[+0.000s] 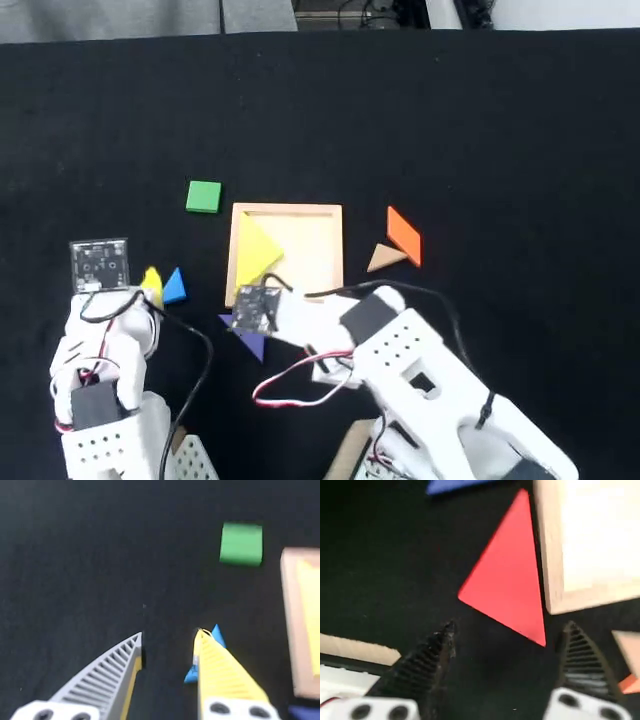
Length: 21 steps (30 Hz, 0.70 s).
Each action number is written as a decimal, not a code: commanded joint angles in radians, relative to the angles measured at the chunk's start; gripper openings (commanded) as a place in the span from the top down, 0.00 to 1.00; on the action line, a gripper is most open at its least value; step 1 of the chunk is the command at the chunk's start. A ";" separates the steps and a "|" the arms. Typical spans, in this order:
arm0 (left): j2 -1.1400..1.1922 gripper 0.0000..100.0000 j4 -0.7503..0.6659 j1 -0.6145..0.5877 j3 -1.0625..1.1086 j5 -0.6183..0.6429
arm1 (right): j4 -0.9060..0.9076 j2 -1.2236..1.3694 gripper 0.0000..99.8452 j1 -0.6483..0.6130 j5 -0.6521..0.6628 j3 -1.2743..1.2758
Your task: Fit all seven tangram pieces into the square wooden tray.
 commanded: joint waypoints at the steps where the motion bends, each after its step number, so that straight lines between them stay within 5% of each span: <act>1: -0.006 0.82 0.051 -0.021 0.018 -0.097 | 0.034 0.039 0.65 -0.072 0.058 -0.077; 10: -0.015 0.82 0.150 -0.010 0.038 -0.198 | 0.018 0.246 0.65 -0.078 0.100 -0.173; 21: -0.015 0.82 0.107 -0.012 0.070 -0.226 | -0.052 0.536 0.65 -0.078 0.097 -0.246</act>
